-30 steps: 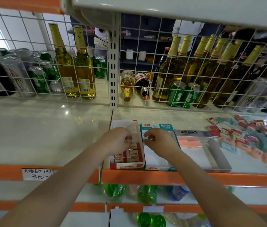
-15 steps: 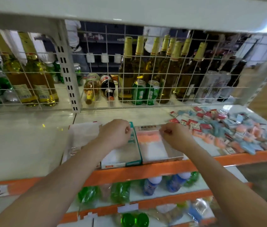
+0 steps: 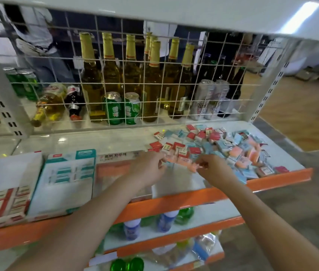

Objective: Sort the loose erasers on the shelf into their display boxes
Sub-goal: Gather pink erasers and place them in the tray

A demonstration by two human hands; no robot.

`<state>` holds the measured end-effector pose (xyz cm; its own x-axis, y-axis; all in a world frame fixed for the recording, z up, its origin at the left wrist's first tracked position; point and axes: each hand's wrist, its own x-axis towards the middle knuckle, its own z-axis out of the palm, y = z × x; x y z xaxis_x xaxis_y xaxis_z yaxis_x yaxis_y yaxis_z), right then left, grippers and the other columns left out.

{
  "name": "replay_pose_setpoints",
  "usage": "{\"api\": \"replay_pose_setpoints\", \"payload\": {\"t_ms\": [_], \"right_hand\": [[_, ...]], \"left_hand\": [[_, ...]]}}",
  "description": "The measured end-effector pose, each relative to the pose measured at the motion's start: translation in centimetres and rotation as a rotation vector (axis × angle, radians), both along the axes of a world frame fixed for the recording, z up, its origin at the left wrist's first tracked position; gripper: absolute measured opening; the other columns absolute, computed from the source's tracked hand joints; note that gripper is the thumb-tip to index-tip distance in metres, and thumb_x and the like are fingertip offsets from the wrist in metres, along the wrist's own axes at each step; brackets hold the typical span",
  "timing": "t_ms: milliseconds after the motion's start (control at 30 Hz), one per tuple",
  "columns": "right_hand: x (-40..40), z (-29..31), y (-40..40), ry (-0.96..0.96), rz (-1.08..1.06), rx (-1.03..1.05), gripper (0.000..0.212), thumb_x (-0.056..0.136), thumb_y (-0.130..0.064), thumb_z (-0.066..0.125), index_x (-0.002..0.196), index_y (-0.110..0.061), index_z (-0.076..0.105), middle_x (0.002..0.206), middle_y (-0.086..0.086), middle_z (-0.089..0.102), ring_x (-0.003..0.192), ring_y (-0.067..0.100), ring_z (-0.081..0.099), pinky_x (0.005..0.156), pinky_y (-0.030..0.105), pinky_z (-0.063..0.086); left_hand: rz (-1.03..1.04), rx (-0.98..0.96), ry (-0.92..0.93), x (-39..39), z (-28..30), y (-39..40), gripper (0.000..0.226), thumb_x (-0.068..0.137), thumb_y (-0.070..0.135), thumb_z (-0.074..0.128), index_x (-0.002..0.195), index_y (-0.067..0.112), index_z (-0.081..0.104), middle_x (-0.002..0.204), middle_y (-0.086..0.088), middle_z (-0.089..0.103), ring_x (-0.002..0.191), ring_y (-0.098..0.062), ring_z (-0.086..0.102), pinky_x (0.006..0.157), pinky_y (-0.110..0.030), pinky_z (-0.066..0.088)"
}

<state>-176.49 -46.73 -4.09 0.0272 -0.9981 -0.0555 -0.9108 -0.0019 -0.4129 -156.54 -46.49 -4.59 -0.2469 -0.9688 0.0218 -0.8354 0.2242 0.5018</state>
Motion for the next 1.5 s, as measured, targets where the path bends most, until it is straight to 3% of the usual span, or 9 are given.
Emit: {"api": "replay_pose_setpoints", "payload": {"t_ms": [133,367,500,633,767,933,1100,1400,1500], "right_hand": [[-2.4,-0.2,-1.3,0.03,0.055,-0.015,0.026,0.082,-0.013,0.063,0.106,-0.006,0.066,0.107,0.012,0.066,0.099,0.026,0.06,0.08,0.031,0.045],[-3.1,-0.7,-3.3,0.046,0.259,-0.018,0.025,0.086,-0.017,0.058,0.109,-0.014,0.067,0.113,0.006,0.063,0.101,0.022,0.058,0.078,0.026,0.044],[-3.0,-0.4,-4.6,0.218,0.443,0.027,0.033,0.089,-0.017,0.053,0.121,-0.016,0.061,0.122,0.008,0.058,0.111,0.024,0.054,0.087,0.028,0.043],[-3.3,-0.7,-5.3,0.278,0.53,0.056,0.031,0.086,-0.016,0.057,0.116,-0.017,0.063,0.122,0.005,0.057,0.109,0.023,0.054,0.09,0.029,0.044],[-3.6,-1.1,-5.5,0.21,0.527,0.006,0.026,0.082,-0.013,0.062,0.108,-0.012,0.06,0.119,0.004,0.05,0.104,0.021,0.051,0.08,0.026,0.04],[-4.7,-1.0,-5.0,0.105,0.454,-0.055,0.014,0.086,-0.011,0.055,0.099,-0.007,0.057,0.102,0.006,0.06,0.081,0.014,0.047,0.066,0.023,0.033],[-6.3,-0.6,-4.9,0.015,0.334,-0.135,0.009,0.086,-0.016,0.06,0.095,-0.014,0.059,0.091,-0.002,0.055,0.078,0.012,0.046,0.062,0.022,0.033],[-8.0,-0.9,-3.6,-0.019,0.227,-0.172,0.007,0.086,-0.014,0.059,0.092,-0.013,0.059,0.082,-0.007,0.05,0.073,0.011,0.046,0.053,0.01,0.028],[-8.0,-0.8,-3.1,0.003,0.201,-0.149,0.01,0.085,-0.016,0.06,0.095,-0.014,0.059,0.083,-0.007,0.049,0.076,0.011,0.046,0.055,0.016,0.033]], "left_hand": [[0.01,-0.051,0.023,-2.9,-0.9,-1.3,0.032,0.091,0.026,0.053,0.121,0.017,0.057,0.126,-0.003,0.054,0.115,-0.02,0.051,0.094,-0.033,0.042],[0.075,-0.012,-0.132,-5.4,-2.4,-3.4,0.038,0.091,0.033,0.053,0.126,0.021,0.053,0.127,-0.002,0.05,0.118,-0.021,0.047,0.094,-0.039,0.042],[0.08,-0.01,-0.066,-5.4,-2.8,-3.7,0.04,0.089,0.025,0.055,0.129,0.019,0.053,0.129,-0.002,0.051,0.119,-0.02,0.047,0.098,-0.032,0.039],[0.135,0.018,0.0,-5.2,-2.8,-3.6,0.038,0.09,0.021,0.055,0.128,0.019,0.054,0.129,0.0,0.05,0.116,-0.017,0.051,0.095,-0.029,0.042],[0.164,0.021,-0.014,-4.9,-2.7,-3.5,0.034,0.092,0.022,0.053,0.126,0.021,0.055,0.126,0.0,0.051,0.114,-0.016,0.051,0.092,-0.03,0.042],[0.19,0.049,0.007,-4.8,-2.6,-3.8,0.029,0.091,0.022,0.054,0.121,0.023,0.059,0.122,0.001,0.052,0.108,-0.015,0.053,0.091,-0.035,0.046],[0.081,0.038,-0.085,-6.4,-2.2,-4.5,0.027,0.09,0.023,0.056,0.115,0.015,0.064,0.113,-0.004,0.055,0.106,-0.021,0.053,0.09,-0.037,0.044],[0.007,-0.033,-0.232,-7.9,-2.4,-4.9,0.027,0.088,0.032,0.057,0.112,0.02,0.06,0.115,0.0,0.051,0.105,-0.019,0.051,0.08,-0.029,0.037],[0.003,-0.005,-0.211,-8.0,-2.3,-4.9,0.025,0.085,0.029,0.062,0.108,0.017,0.059,0.116,-0.001,0.055,0.104,-0.018,0.052,0.082,-0.029,0.038]]}}
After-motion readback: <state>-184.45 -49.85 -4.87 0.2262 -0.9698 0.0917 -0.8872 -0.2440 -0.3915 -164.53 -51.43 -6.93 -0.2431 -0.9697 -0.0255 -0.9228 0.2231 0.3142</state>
